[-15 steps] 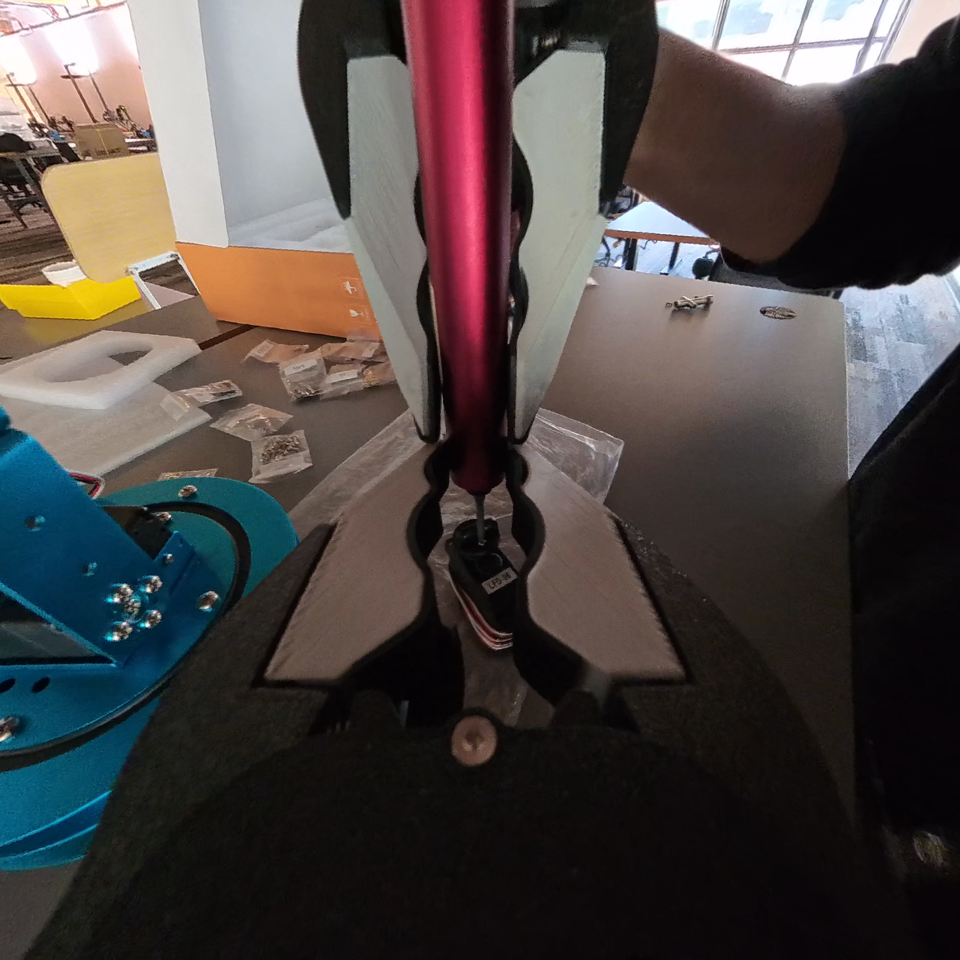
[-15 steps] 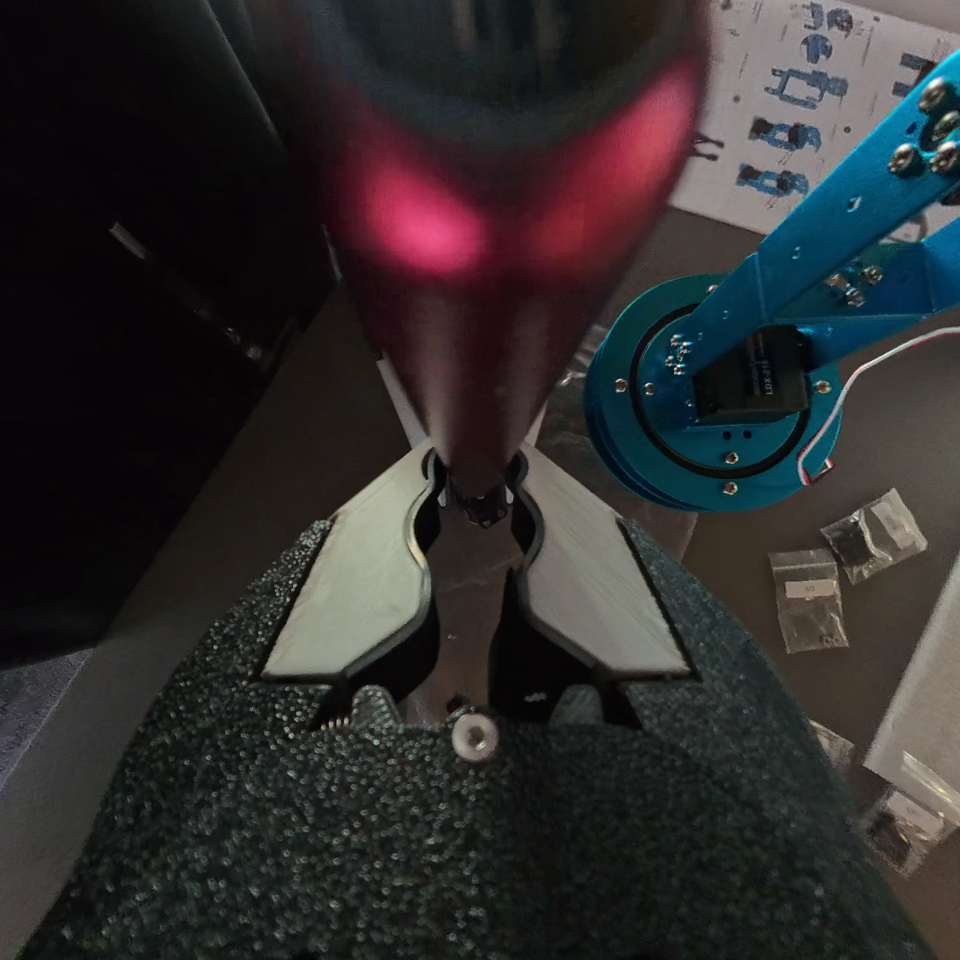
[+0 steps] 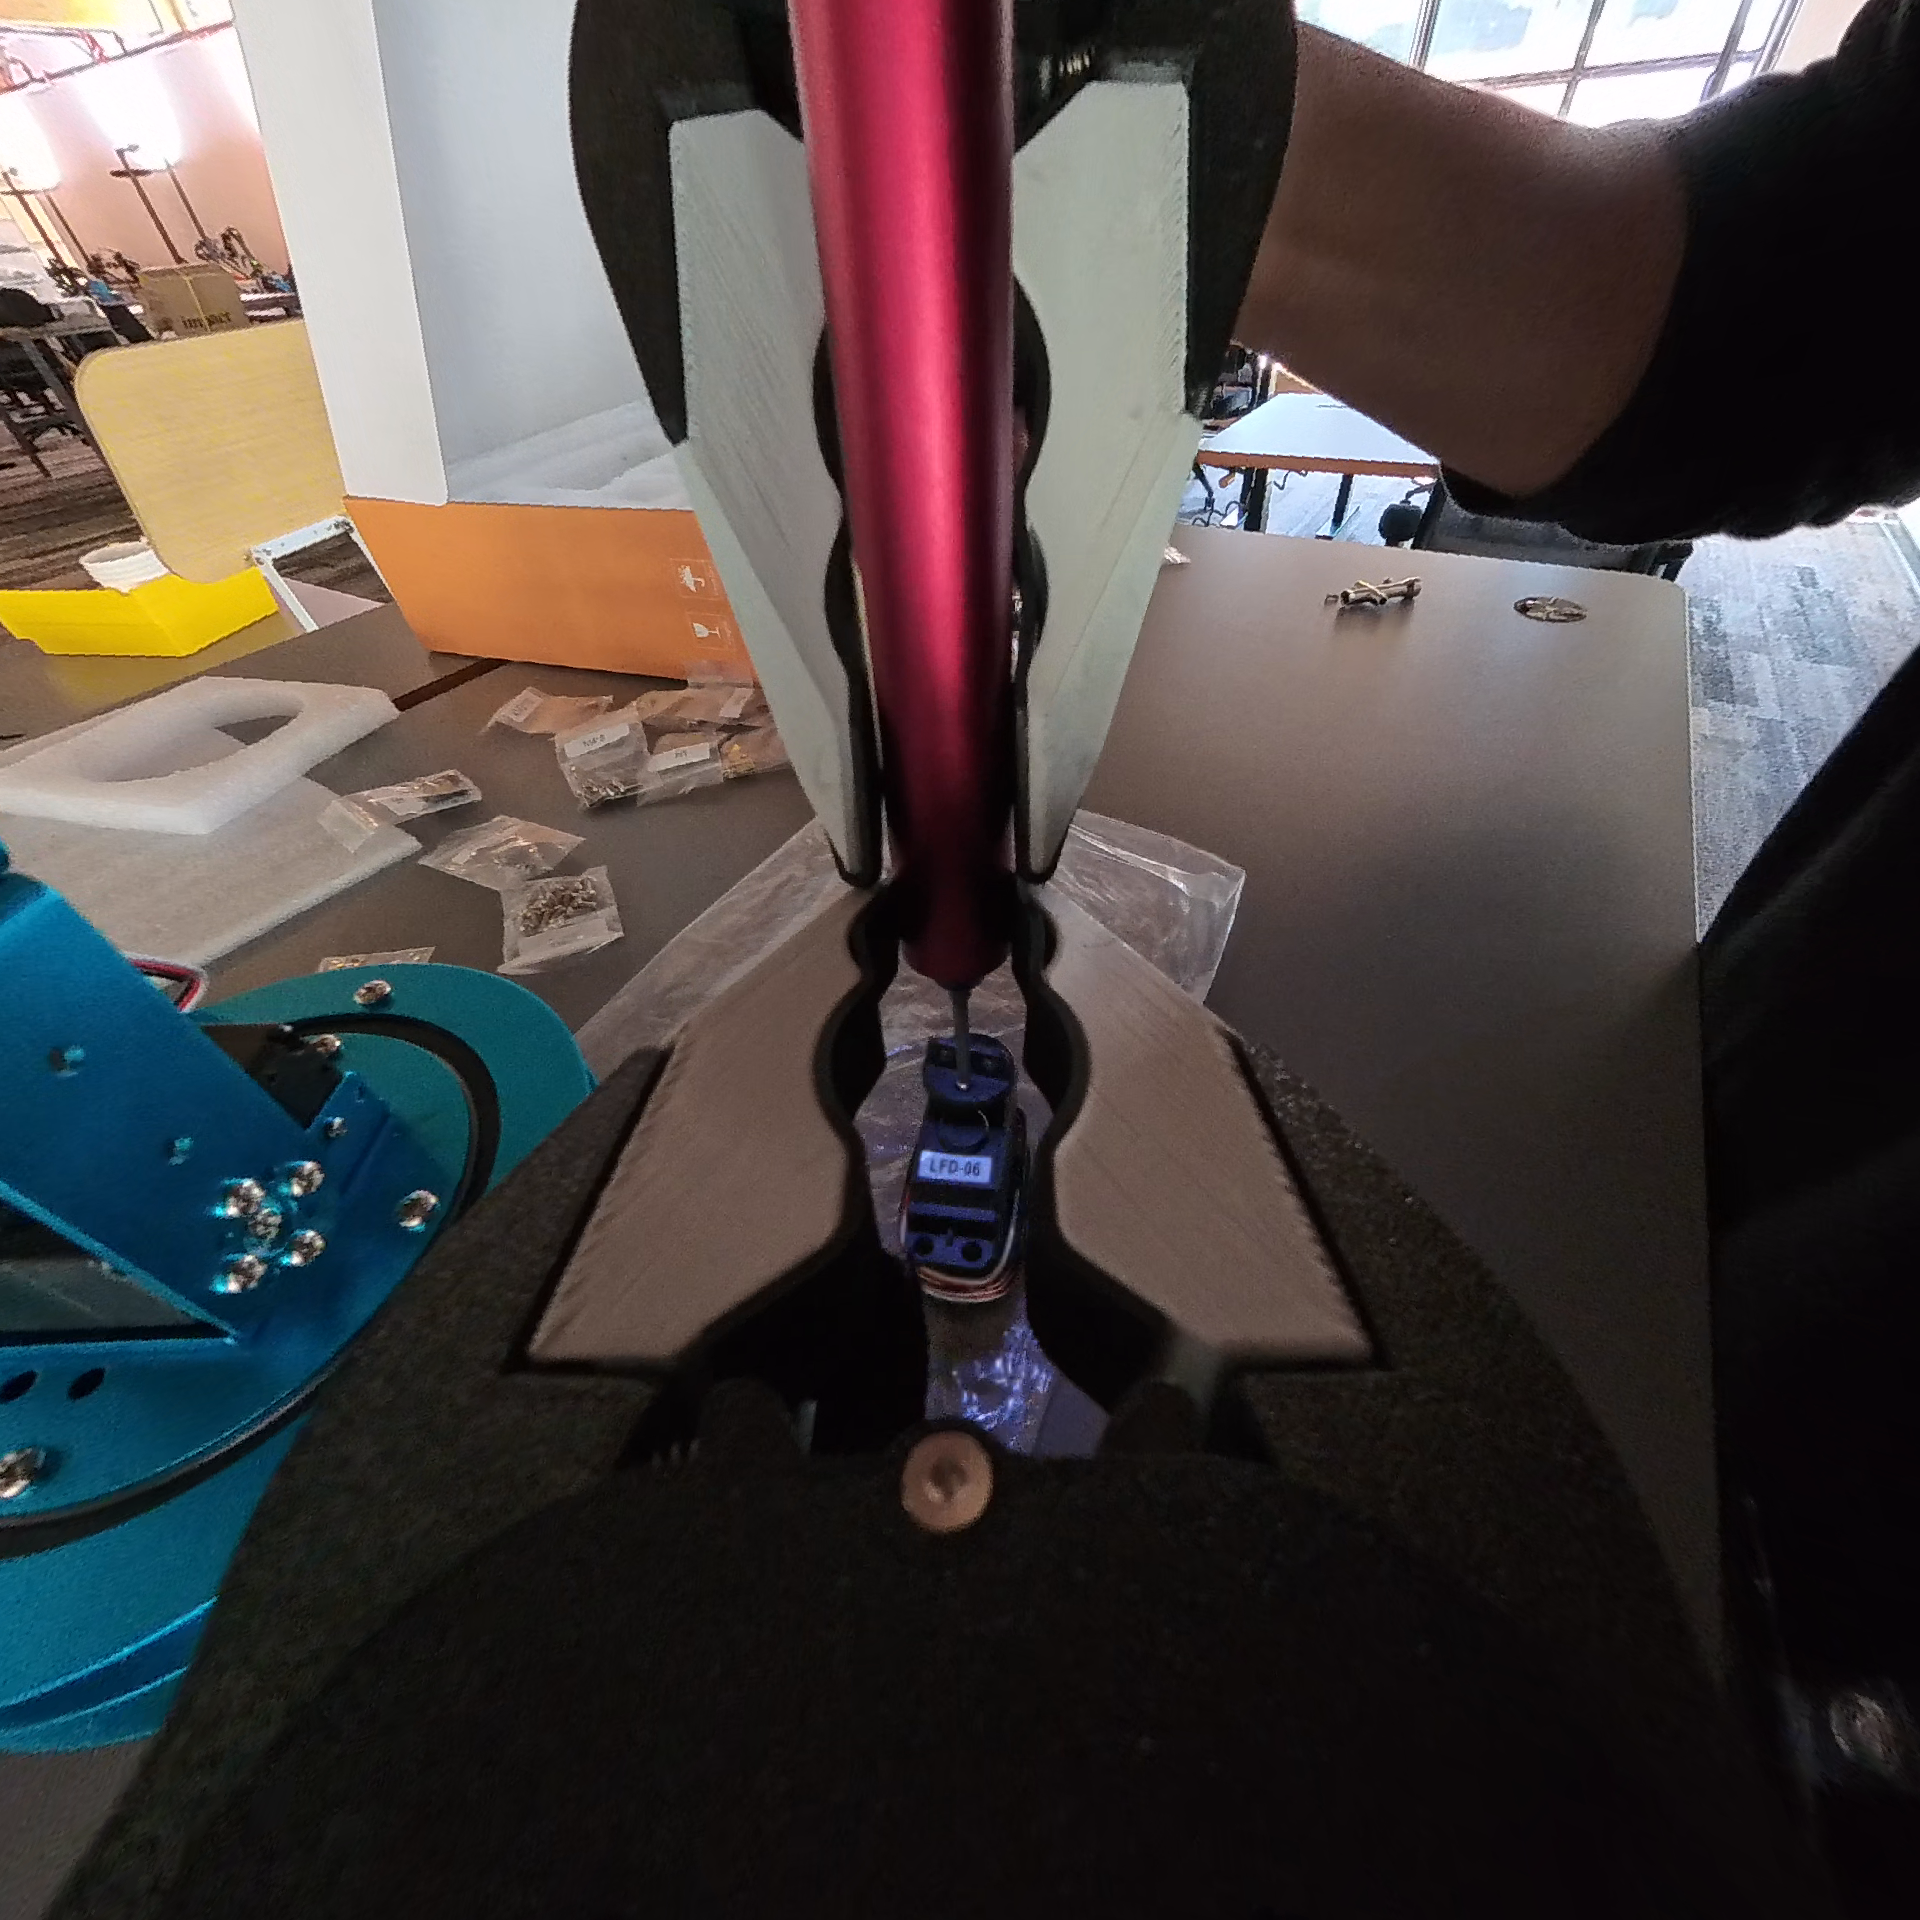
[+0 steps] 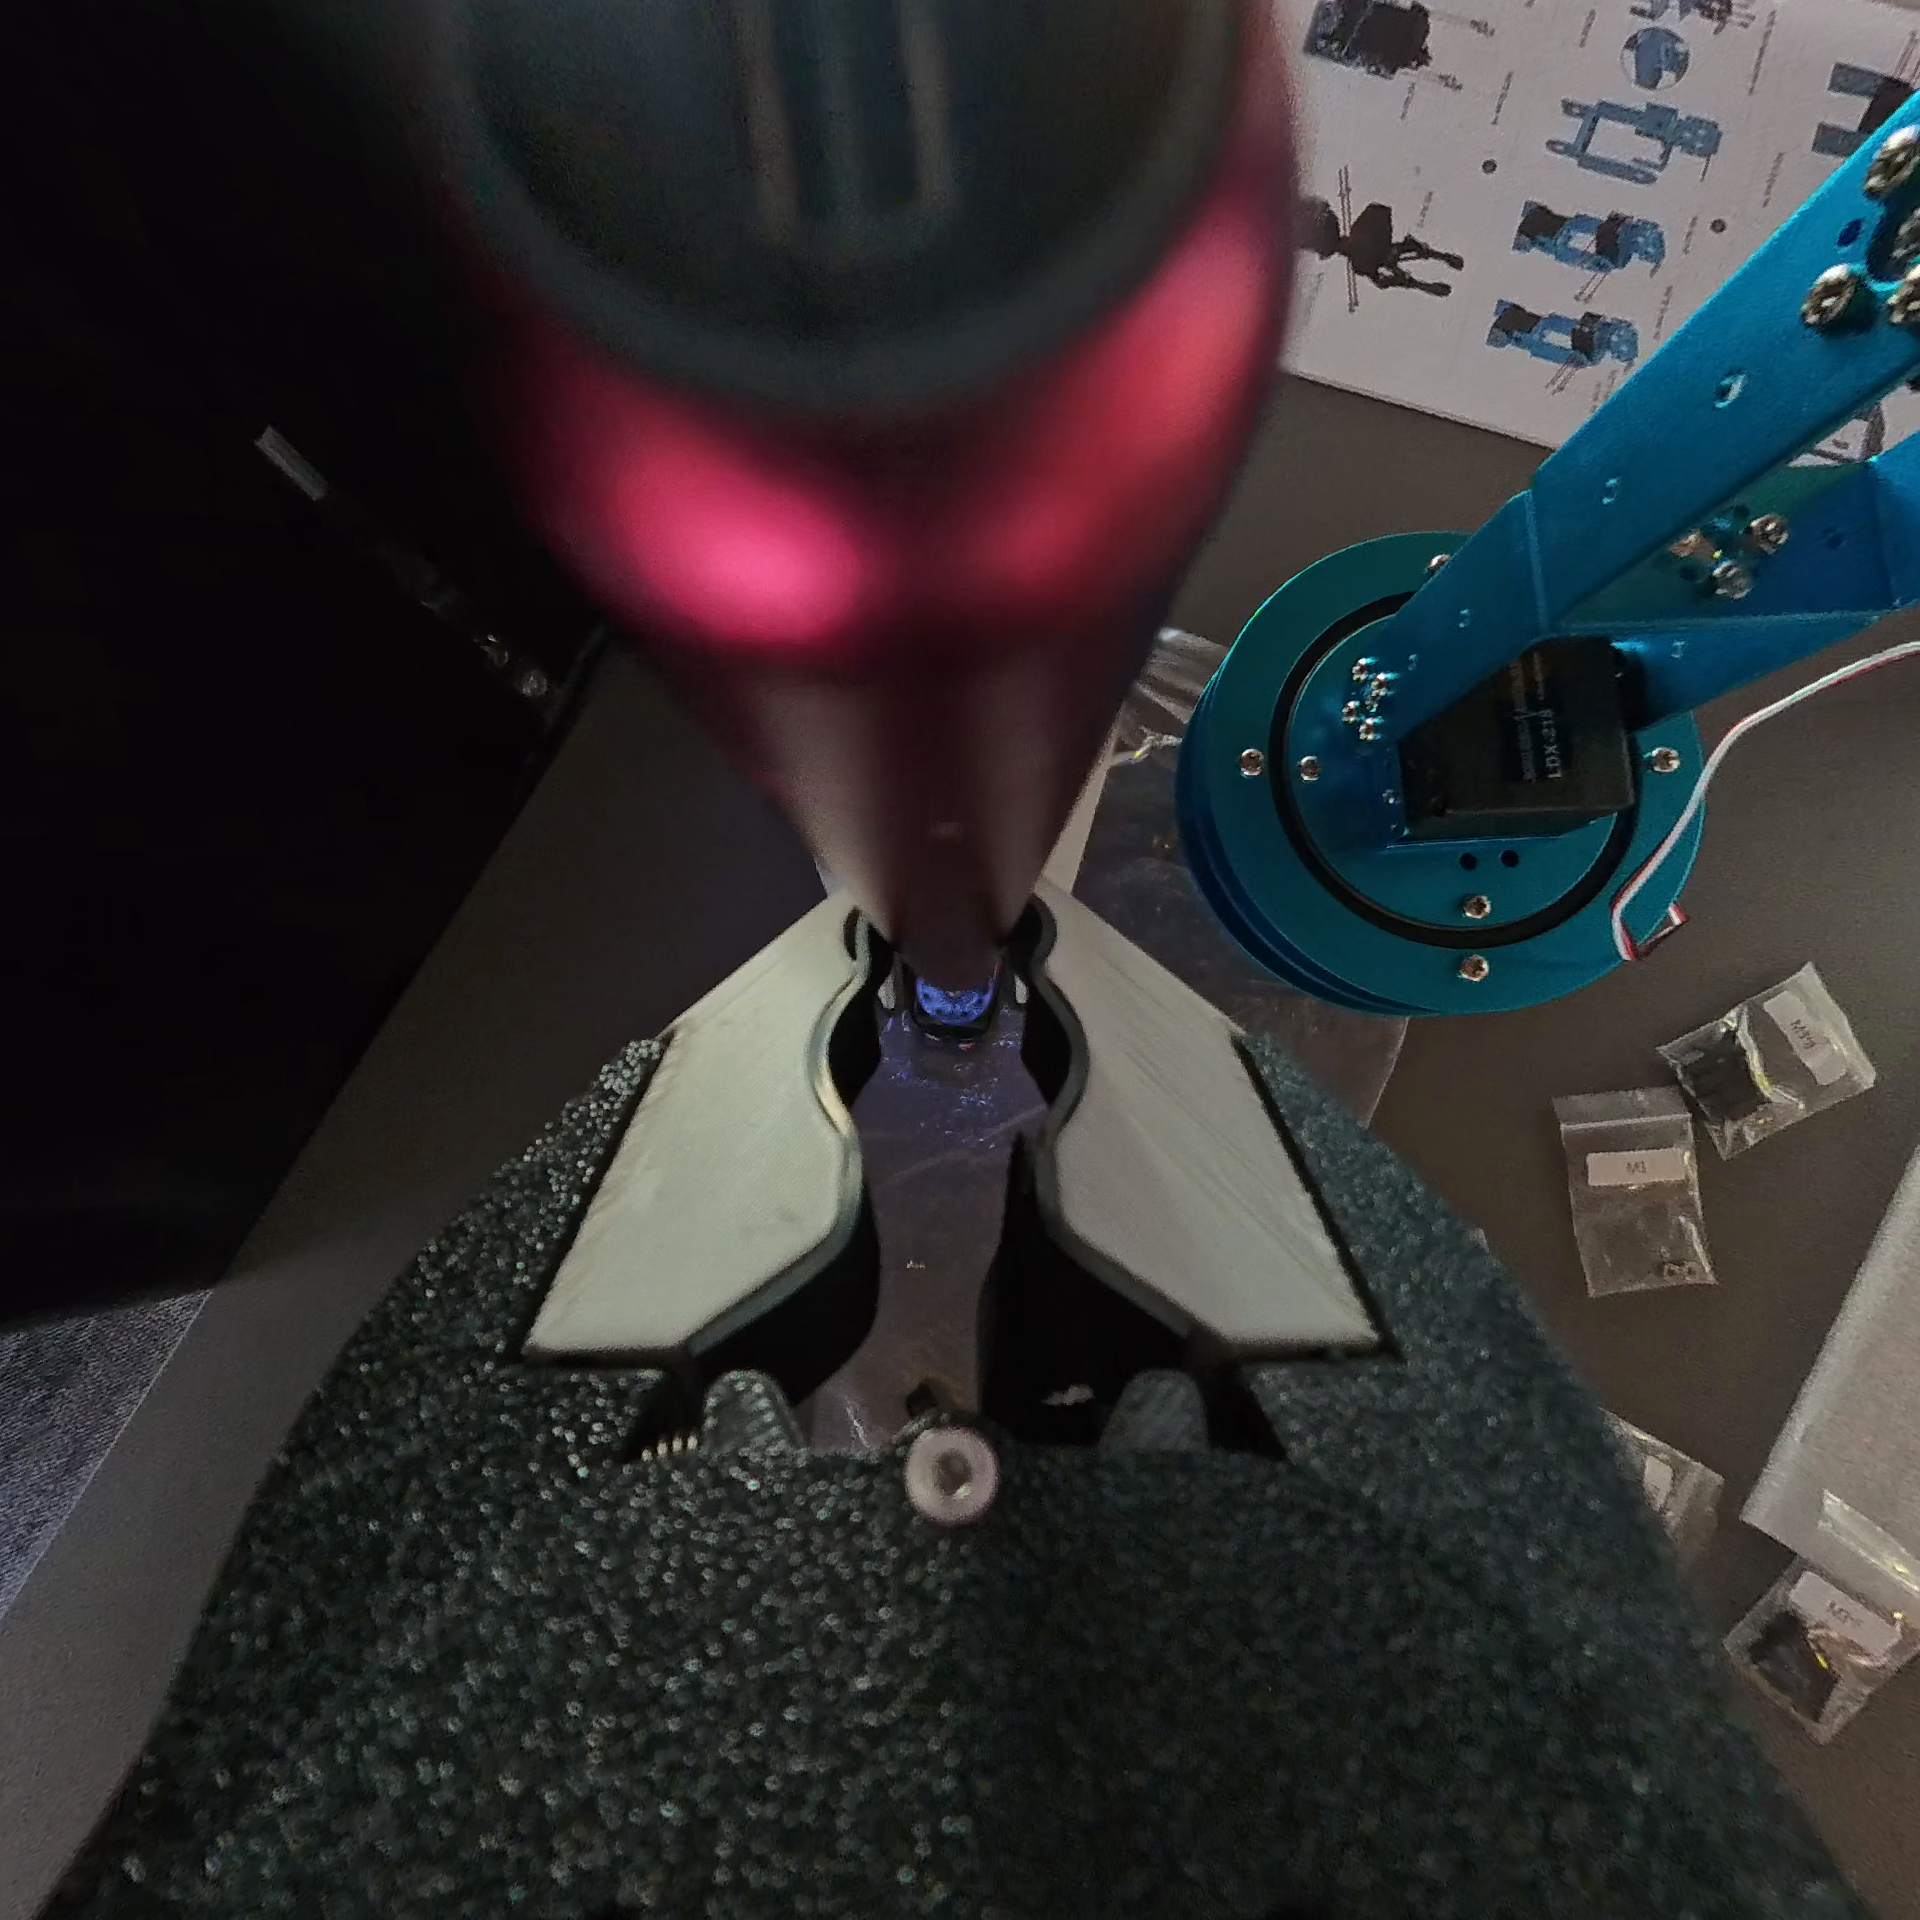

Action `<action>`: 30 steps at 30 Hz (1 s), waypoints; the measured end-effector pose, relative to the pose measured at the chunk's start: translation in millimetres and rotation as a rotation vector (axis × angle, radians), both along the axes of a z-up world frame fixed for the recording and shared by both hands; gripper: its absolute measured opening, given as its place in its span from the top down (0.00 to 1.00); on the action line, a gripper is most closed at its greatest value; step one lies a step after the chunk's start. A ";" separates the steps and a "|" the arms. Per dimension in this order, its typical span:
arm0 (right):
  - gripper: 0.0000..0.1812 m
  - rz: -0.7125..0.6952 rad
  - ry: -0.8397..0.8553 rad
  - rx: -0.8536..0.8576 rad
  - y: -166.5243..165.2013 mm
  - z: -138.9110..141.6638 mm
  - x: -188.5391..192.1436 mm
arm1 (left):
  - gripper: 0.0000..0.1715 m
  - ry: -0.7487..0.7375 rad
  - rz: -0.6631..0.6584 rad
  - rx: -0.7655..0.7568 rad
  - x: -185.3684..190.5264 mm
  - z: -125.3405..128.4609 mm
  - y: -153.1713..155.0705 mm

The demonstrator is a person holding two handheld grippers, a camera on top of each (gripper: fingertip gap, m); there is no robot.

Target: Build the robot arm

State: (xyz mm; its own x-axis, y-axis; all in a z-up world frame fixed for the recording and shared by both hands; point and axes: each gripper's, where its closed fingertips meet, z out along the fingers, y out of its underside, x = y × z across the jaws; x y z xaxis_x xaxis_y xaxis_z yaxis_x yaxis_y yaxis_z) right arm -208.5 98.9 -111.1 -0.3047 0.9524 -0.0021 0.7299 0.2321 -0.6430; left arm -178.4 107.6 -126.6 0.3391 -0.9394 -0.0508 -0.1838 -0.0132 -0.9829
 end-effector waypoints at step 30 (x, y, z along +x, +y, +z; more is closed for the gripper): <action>0.86 0.054 -0.159 0.071 6.1 -4.6 16.9 | 0.88 -0.009 -0.033 -0.027 6.1 -1.6 1.8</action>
